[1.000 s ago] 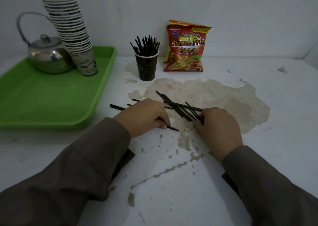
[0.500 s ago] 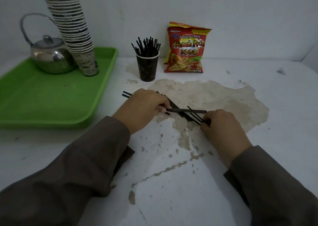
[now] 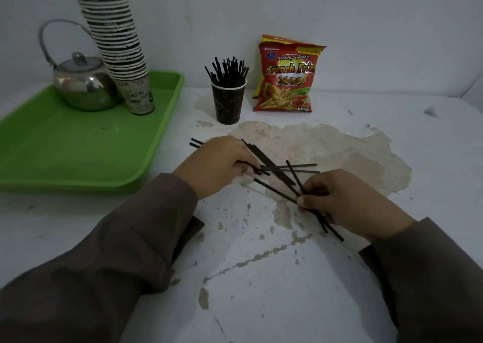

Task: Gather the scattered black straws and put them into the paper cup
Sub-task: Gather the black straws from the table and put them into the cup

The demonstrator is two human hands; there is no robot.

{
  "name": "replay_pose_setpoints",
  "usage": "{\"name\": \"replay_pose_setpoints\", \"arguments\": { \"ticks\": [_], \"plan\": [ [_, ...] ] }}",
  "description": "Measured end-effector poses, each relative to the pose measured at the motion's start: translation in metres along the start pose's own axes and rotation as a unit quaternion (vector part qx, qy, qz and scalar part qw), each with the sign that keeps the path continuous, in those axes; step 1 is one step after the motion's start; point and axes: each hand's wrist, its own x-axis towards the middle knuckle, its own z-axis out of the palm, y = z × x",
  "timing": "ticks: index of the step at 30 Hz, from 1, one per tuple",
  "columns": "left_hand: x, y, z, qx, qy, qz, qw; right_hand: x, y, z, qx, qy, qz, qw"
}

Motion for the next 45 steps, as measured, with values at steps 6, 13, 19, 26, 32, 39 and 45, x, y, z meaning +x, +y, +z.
{"name": "replay_pose_setpoints", "arguments": {
  "ticks": [6,13,19,26,32,39,45],
  "plan": [
    [0.003,-0.003,-0.015,-0.087,0.075,-0.036,0.993,0.003,-0.006,0.003,0.257,-0.101,-0.005,0.961],
    [0.006,0.009,-0.04,-0.447,0.184,-0.088,0.871,0.023,-0.028,0.005,0.399,-0.099,-0.034,0.911],
    [0.016,0.004,-0.063,-0.549,0.263,-0.071,0.791,0.059,-0.061,-0.013,0.389,-0.005,-0.083,0.917],
    [0.065,-0.007,-0.112,-0.45,0.362,-0.052,0.815,0.119,-0.112,-0.049,0.376,0.199,-0.161,0.891],
    [0.088,-0.02,-0.132,-0.326,0.406,-0.051,0.852,0.162,-0.133,-0.061,0.287,0.335,-0.172,0.881],
    [0.098,-0.04,-0.094,-0.259,0.413,-0.088,0.869,0.187,-0.12,-0.033,0.27,0.364,-0.147,0.879],
    [0.103,-0.063,-0.073,-0.24,0.37,-0.105,0.892,0.201,-0.105,-0.018,0.195,0.341,-0.156,0.906]
  ]
}}
